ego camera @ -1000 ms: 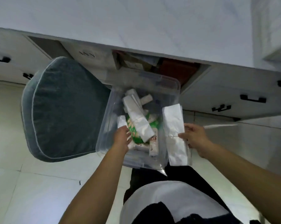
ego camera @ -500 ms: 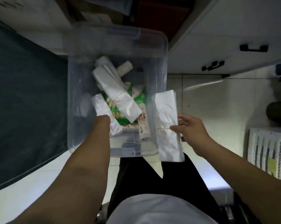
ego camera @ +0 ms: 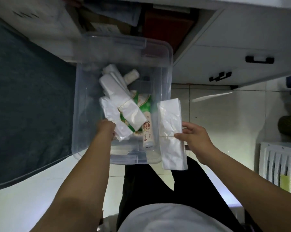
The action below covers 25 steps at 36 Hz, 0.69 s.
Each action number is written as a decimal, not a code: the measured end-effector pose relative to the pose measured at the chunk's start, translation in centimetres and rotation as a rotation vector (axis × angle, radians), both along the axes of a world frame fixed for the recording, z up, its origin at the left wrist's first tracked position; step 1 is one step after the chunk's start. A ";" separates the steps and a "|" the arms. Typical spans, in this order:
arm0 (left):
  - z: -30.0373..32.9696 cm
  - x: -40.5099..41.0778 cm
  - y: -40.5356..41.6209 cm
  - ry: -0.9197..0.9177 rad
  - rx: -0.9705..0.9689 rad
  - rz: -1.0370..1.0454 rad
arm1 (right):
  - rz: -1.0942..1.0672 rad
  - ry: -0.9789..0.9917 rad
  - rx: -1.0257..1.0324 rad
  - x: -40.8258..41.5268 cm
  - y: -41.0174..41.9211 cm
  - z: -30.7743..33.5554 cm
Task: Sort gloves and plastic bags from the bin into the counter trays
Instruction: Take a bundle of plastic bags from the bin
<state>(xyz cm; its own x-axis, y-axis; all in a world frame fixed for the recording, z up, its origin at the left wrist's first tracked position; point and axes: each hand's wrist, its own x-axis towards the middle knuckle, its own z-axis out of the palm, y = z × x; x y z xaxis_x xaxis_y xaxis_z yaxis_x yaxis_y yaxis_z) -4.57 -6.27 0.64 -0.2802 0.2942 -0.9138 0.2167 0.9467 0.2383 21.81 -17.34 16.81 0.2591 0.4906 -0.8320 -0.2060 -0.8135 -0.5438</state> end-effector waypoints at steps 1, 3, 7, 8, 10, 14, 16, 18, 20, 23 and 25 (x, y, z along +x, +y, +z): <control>1.7 0.1 -0.3 -0.045 0.017 0.056 | -0.005 0.008 0.008 0.2 0.2 0.3; 4.4 -0.1 -1.4 -0.122 0.073 0.148 | -0.008 0.023 0.019 0.6 0.7 1.0; 10.9 0.1 -3.7 -0.227 0.225 0.156 | -0.009 0.099 0.062 1.7 1.8 3.2; 12.6 0.5 -4.2 -0.242 0.253 0.150 | -0.002 0.126 0.083 2.0 2.1 4.0; 15.4 1.5 -5.1 -0.276 0.285 0.148 | 0.026 0.199 0.135 2.7 2.7 5.9; 20.3 5.0 -6.7 -0.381 0.316 0.156 | 0.136 0.396 0.290 4.7 3.3 10.5; 22.4 7.5 -7.2 -0.448 0.339 0.142 | 0.200 0.481 0.358 6.0 3.5 12.2; 24.0 10.1 -7.4 -0.505 0.387 0.117 | 0.222 0.539 0.383 7.2 3.7 13.2; 25.6 12.6 -7.4 -0.558 0.445 0.089 | 0.224 0.515 0.365 8.0 3.8 13.4; 27.4 15.6 -7.3 -0.612 0.496 0.014 | 0.236 0.403 0.328 9.4 3.8 12.9; 28.1 17.0 -7.5 -0.627 0.508 -0.014 | 0.231 0.374 0.335 10.7 3.6 12.4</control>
